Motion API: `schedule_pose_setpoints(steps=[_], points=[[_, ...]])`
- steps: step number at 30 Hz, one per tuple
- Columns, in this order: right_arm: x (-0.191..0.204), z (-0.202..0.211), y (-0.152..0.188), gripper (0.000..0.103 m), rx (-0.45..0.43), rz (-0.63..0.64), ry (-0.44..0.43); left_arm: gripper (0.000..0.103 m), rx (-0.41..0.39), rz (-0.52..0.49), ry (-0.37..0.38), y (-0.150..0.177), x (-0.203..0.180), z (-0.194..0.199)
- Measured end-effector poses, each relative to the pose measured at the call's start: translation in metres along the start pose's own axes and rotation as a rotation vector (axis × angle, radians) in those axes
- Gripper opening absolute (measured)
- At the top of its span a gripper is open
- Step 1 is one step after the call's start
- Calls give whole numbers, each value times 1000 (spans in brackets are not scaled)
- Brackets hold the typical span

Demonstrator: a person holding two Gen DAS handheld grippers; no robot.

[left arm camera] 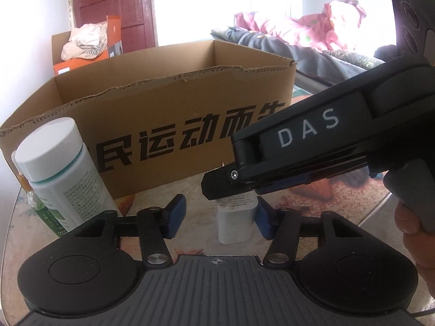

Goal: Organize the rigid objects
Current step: 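Carry the held charger plug up over the box rim with the right gripper, then lower the charger plug into the box and open the right gripper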

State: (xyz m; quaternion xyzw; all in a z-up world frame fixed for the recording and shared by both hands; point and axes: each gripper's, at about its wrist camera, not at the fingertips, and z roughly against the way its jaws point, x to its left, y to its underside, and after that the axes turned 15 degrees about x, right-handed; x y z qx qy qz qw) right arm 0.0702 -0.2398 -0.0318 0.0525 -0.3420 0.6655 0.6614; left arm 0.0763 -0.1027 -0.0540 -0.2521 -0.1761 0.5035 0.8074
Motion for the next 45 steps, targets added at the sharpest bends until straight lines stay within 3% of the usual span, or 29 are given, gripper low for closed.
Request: schedule_pose_setpoints(steps=[2,6,13,19,26,30,33,38,45], points=[[0,0,0,44,3,-6,-16,50,3,8,13,1,0,1],[1,1,1,43,1,-10,-23,30,0,3,36,3,-5,3],[5,5,5,43,-15,-15,-9,29,2,15,33,3,-12,9],[23,29,5,43,-77,27,-3,29,-70,8,19,-4,-12,38],[59,72,-21,44,-219,150,-16,29,-204,4,-27,-44,-4,81],[71,83,-52,44,-259,199,-15,29,-223,18,-29,-79,3,87],[72,83,-83,44,-246,224,9,29,-186,46,-2,-108,9,75],[47,61,-142,44,-132,179,20,29,-49,136,82,-154,24,31],[10,25,-197,44,-27,137,85,29,106,223,146,-188,35,-19]])
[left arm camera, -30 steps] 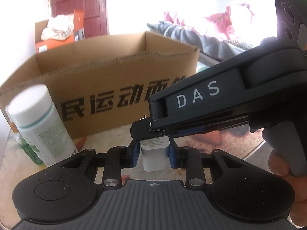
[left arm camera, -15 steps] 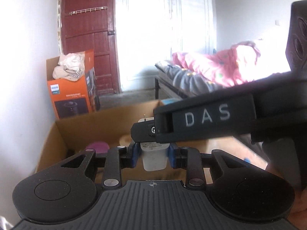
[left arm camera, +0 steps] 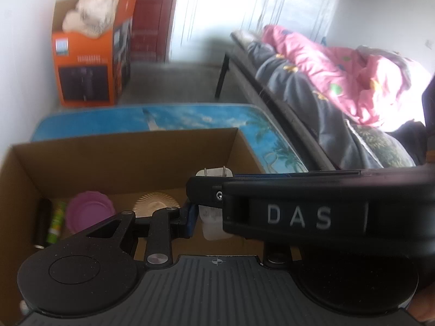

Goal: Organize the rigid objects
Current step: 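Lower the charger plug into the box and open the right gripper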

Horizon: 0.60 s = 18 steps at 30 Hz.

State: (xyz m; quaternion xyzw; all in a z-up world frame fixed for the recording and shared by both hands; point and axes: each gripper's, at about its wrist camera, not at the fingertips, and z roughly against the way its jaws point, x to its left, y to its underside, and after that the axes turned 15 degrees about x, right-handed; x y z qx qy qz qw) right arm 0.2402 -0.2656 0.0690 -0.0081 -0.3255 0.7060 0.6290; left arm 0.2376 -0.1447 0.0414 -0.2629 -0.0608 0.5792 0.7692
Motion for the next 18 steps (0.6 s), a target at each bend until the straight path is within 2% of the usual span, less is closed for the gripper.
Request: schedule_pose_setpoints(steps=[6,12,18], points=[[-16,-24,-23,43,66,17,21,29,66,64,13,-13,12,-17],[-15,-32,-28,44,79,57,55,28,94,74,22,-23,11,-27],[-24,-31,-27,44,63,47,29,32,87,64,28,-22,8,-25]])
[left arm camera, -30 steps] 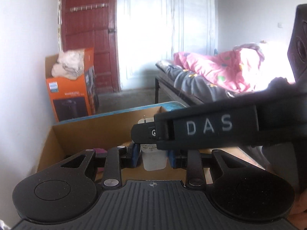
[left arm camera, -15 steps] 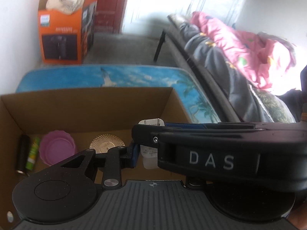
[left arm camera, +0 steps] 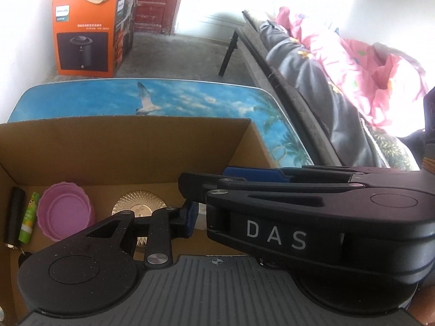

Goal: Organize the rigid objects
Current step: 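Lower the charger plug into the box and open the right gripper, then move the right gripper to the white pill bottle and grasp it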

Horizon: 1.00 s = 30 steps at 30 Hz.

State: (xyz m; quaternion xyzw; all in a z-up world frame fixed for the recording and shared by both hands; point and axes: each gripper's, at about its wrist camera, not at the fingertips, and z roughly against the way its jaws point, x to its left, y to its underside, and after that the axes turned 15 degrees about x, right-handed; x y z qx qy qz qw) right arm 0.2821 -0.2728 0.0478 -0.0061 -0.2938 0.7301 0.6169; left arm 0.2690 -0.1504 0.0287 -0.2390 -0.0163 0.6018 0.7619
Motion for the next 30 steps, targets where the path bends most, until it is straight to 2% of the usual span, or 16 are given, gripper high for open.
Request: schedule_pose_setpoints(steps=[5,9,12,15,19,23,27,30], points=[[-7,19,10,44,-50,-36,-55,48,-42,-31,0,11,-8,20],[-11,51,29,46,-122,-84,-119,65,-99,-55,15,31,-12,49],[-10,81,53,48,-190,-105,-169,78,-161,-88,37,57,-14,77],[-3,106,82,55,-245,-107,-216,91,-230,-144,56,91,-15,104],[7,125,123,59,-293,-113,-265,101,-363,-236,17,145,-15,130],[11,122,158,60,-301,-164,-298,102,-431,-246,-36,189,-10,137],[7,103,181,60,-271,-251,-341,102,-427,-215,-47,213,2,130],[16,87,186,60,-233,-265,-359,102,-429,-189,-92,222,12,124]])
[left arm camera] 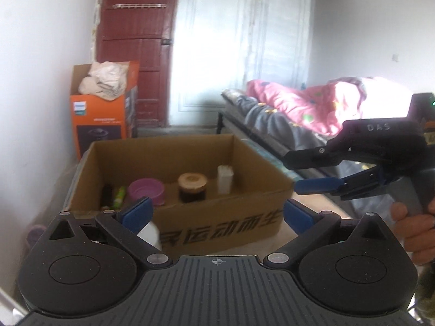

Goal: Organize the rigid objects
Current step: 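Move the right gripper to the white pill bottle and grasp it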

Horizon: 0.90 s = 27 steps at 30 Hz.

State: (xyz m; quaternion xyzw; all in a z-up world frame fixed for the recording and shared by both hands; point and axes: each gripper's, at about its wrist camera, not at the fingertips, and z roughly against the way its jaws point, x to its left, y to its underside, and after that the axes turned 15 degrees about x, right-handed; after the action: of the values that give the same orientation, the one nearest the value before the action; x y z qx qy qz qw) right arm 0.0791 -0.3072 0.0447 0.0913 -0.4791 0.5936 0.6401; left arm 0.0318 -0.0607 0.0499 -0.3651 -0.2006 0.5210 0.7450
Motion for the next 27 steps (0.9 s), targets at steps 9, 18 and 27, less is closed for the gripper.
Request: schedule_pose_setpoints(steps=[9,18,27], points=[[43,-69,9,60,144,81,18,102,24,69,-143,17,31,-7],[68,-126,16,60,223,124,61,91,130,107,-173,26,52,-44],[69,-147,18,54,226,128,99,74,116,134,-163,24,58,-51]])
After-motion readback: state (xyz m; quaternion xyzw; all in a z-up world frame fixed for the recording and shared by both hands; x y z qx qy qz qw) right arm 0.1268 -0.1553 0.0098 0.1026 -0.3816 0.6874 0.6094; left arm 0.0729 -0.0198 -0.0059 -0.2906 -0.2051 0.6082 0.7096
